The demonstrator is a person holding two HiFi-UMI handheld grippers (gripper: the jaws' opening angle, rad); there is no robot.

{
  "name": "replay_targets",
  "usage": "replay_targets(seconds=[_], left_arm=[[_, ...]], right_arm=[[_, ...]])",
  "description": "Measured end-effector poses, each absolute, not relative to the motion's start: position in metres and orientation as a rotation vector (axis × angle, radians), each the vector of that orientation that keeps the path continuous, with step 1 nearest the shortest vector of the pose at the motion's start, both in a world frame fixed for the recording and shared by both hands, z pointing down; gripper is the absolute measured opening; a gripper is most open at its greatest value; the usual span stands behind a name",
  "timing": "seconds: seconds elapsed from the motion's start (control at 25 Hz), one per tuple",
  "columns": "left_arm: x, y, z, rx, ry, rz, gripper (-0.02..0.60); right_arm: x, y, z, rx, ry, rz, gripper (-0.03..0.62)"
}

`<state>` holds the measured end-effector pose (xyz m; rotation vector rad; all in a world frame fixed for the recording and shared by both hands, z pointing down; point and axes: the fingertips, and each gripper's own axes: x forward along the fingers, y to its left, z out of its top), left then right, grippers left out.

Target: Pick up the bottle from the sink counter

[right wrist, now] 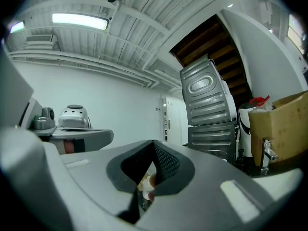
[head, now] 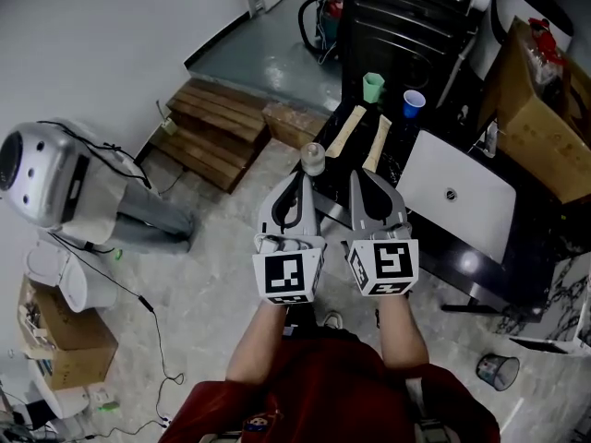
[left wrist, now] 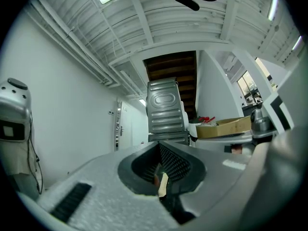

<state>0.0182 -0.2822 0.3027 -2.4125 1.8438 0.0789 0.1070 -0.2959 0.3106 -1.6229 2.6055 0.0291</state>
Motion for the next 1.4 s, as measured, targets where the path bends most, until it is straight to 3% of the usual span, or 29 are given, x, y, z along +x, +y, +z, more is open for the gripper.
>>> replay_targets(seconds=[1.0, 1.4], left_arm=[[-0.039, -0.380, 0.324, -2.472, 1.821, 0.120, 0.003], [-0.048, -0.388, 0.347, -2.498, 1.850, 0.064, 0.003]], right_arm=[[0.047, -0.382, 0.337, -1.721, 2.642, 0.054, 0.003], [0.034, -0.392, 0.367, -1.704, 2.703, -0.022, 0.089]])
